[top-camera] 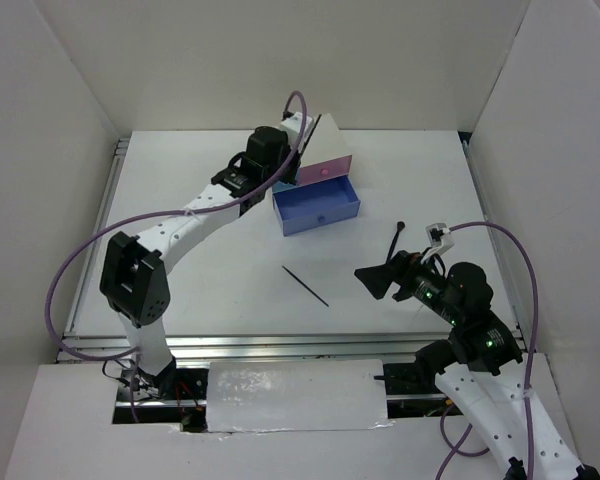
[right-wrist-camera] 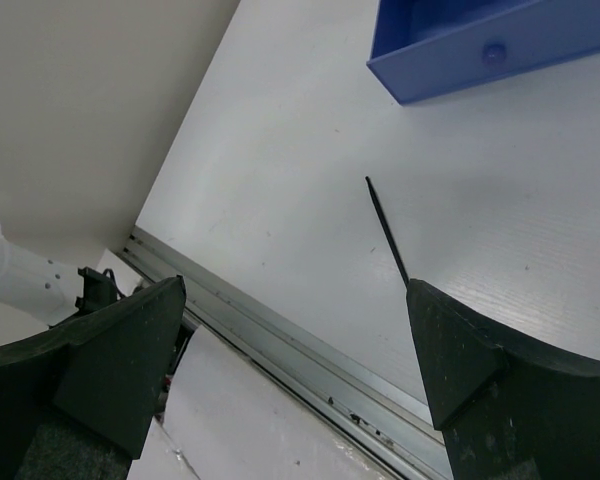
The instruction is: Organize the makeup
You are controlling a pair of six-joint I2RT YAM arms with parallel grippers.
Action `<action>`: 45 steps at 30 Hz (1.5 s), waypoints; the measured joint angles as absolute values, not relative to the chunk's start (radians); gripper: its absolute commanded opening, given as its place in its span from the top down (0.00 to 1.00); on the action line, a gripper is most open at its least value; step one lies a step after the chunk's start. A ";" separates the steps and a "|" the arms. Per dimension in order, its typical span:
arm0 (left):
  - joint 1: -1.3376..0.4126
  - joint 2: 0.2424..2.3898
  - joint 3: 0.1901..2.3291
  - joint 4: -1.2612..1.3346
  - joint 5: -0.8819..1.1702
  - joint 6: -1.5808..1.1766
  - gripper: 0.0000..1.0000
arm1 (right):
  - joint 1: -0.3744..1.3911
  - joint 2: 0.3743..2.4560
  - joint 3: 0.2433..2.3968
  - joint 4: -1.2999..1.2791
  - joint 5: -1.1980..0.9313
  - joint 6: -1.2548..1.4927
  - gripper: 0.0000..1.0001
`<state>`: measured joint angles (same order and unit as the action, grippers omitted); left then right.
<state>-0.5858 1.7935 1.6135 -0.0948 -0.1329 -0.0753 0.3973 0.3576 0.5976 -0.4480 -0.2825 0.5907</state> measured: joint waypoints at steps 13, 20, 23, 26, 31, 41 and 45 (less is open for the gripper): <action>-0.627 1.971 1.601 -0.083 -0.093 0.134 1.00 | 0.397 0.348 0.636 -0.514 -0.261 0.562 0.00; -0.638 1.995 1.566 -0.052 -0.110 0.151 0.80 | 0.397 0.348 0.642 -0.519 -0.257 0.560 0.00; -0.638 2.004 1.553 -0.041 -0.128 0.155 0.60 | 0.397 0.349 0.642 -0.519 -0.258 0.560 0.00; -0.637 2.010 1.547 -0.034 -0.151 0.149 0.42 | 0.397 0.349 0.642 -0.518 -0.258 0.560 0.00; -0.637 2.003 1.547 -0.021 -0.183 0.117 0.01 | 0.397 0.349 0.642 -0.519 -0.258 0.560 0.00; -0.641 1.684 1.534 -0.108 -0.350 -0.192 0.01 | 0.397 0.369 0.649 -0.517 -0.258 0.560 0.00; -0.648 1.542 1.523 -0.257 -0.463 -0.489 0.01 | 0.397 0.375 0.649 -0.516 -0.258 0.559 0.00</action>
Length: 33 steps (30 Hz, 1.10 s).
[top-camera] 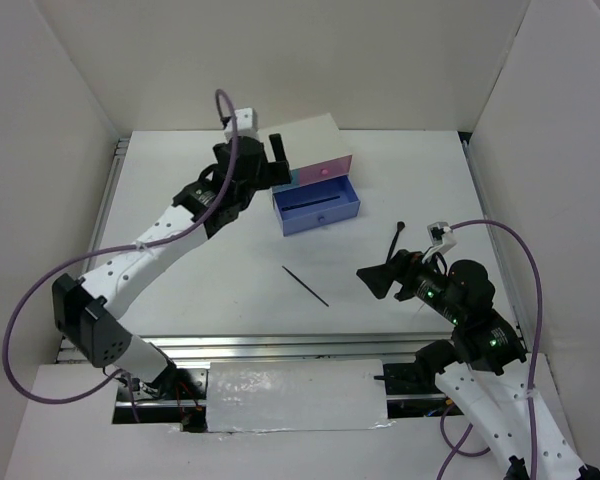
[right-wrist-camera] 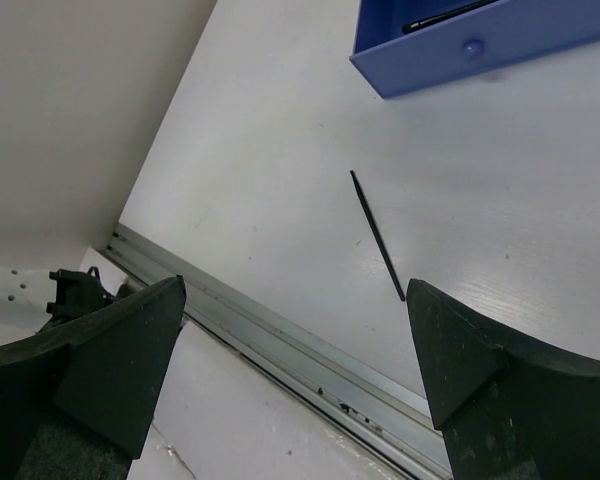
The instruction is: Organize the makeup
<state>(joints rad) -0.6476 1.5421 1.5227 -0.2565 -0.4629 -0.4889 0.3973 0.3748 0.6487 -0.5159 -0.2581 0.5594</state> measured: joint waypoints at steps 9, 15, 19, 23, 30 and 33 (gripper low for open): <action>-0.842 1.565 1.331 -0.640 -0.622 -1.159 0.01 | 0.397 0.374 0.644 -0.516 -0.262 0.562 0.00; -0.959 1.760 1.449 -0.836 -0.662 -1.427 0.01 | 0.397 0.345 0.625 -0.519 -0.276 0.579 0.00; -0.950 1.848 1.502 -0.886 -0.669 -1.523 0.02 | 0.397 0.309 0.621 -0.519 -0.278 0.584 0.00; -0.941 1.915 1.522 -0.907 -0.667 -1.574 0.05 | 0.397 0.300 0.621 -0.519 -0.282 0.583 0.00; -0.915 2.001 1.548 -0.907 -0.603 -1.603 0.07 | 0.397 0.298 0.618 -0.518 -0.294 0.583 0.00; -0.902 2.014 1.548 -0.889 -0.577 -1.605 0.07 | 0.397 0.290 0.607 -0.518 -0.296 0.585 0.00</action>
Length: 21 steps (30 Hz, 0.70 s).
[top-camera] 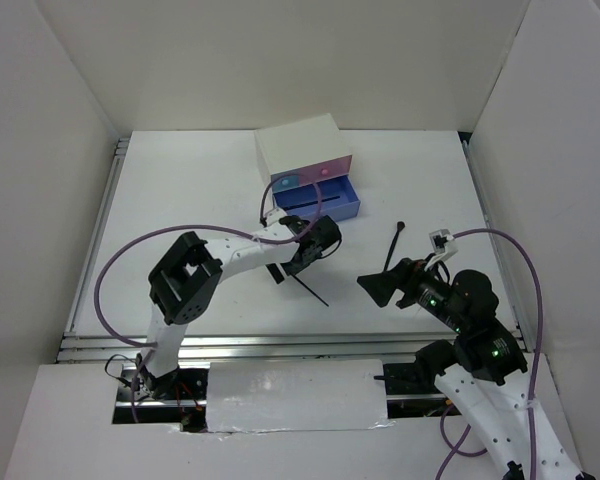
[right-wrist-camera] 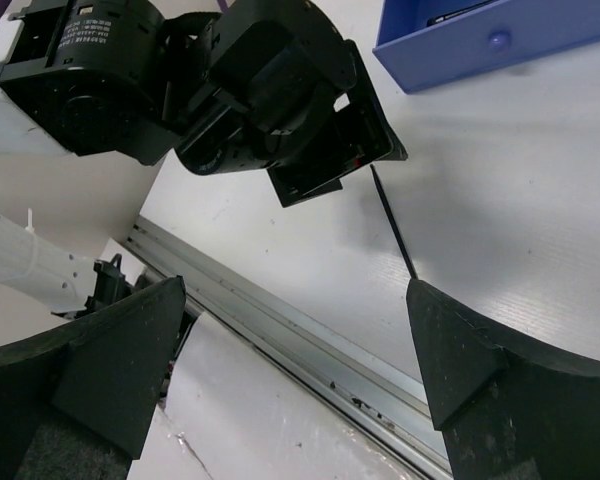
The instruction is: Organize the makeup
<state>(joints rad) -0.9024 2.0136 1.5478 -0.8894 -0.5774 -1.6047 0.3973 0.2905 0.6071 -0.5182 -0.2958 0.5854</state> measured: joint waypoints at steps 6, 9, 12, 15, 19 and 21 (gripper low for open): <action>-0.879 2.073 1.546 -0.874 -0.525 -1.628 0.17 | 0.397 0.287 0.594 -0.519 -0.299 0.586 0.00; -0.870 2.085 1.536 -0.871 -0.516 -1.624 0.25 | 0.397 0.279 0.594 -0.519 -0.299 0.586 0.00; -0.863 2.073 1.515 -0.862 -0.506 -1.622 0.46 | 0.397 0.271 0.594 -0.519 -0.299 0.587 0.00; -0.855 2.058 1.491 -0.852 -0.488 -1.619 0.56 | 0.397 0.267 0.594 -0.519 -0.299 0.587 0.00; -0.846 2.047 1.476 -0.833 -0.461 -1.618 0.58 | 0.397 0.260 0.594 -0.519 -0.299 0.589 0.00; -0.843 2.044 1.472 -0.822 -0.452 -1.618 0.67 | 0.397 0.258 0.594 -0.519 -0.299 0.592 0.00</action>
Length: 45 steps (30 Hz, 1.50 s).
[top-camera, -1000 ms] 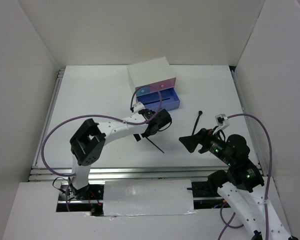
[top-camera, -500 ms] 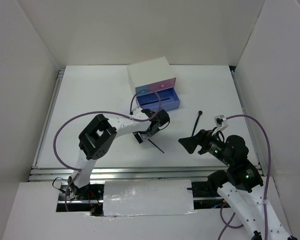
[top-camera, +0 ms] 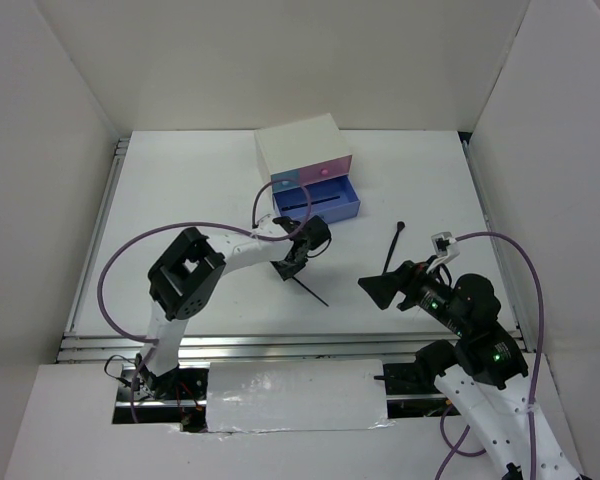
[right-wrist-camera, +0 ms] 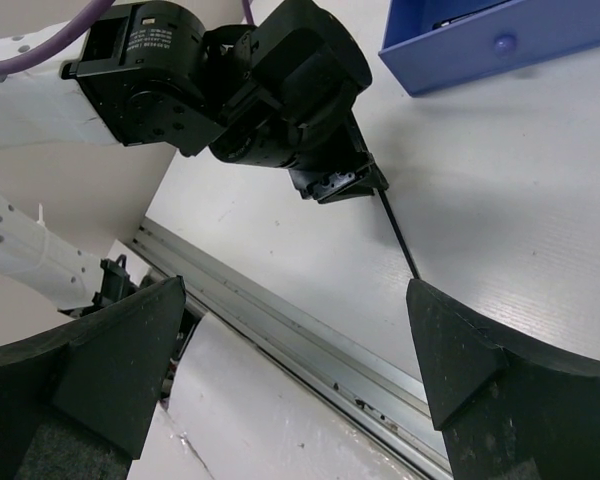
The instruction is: Organize the makeup
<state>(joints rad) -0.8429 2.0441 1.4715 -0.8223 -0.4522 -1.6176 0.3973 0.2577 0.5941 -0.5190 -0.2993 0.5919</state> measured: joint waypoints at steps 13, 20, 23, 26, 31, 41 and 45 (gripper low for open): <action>-0.834 1.996 1.403 -0.721 -0.417 -1.598 1.00 | 0.397 0.243 0.594 -0.521 -0.299 0.597 0.00; -0.835 1.975 1.386 -0.717 -0.430 -1.588 1.00 | 0.397 0.238 0.594 -0.522 -0.299 0.597 0.00; -0.842 1.943 1.372 -0.740 -0.456 -1.573 1.00 | 0.397 0.238 0.594 -0.523 -0.299 0.597 0.00; -0.851 1.898 1.370 -0.762 -0.490 -1.567 1.00 | 0.397 0.238 0.594 -0.523 -0.299 0.597 0.00; -0.865 1.845 1.370 -0.785 -0.544 -1.544 1.00 | 0.397 0.238 0.594 -0.523 -0.299 0.597 0.00; -0.867 1.864 1.380 -0.839 -0.579 -1.482 0.21 | 0.397 0.238 0.594 -0.530 -0.295 0.593 0.00; -0.862 1.834 1.362 -0.894 -0.630 -1.463 0.12 | 0.397 0.237 0.594 -0.540 -0.294 0.590 0.00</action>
<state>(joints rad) -0.8623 1.8343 1.3624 -0.8944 -0.6300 -1.4631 0.3973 0.2375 0.5941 -0.5404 -0.2943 0.5900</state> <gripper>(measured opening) 0.856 0.997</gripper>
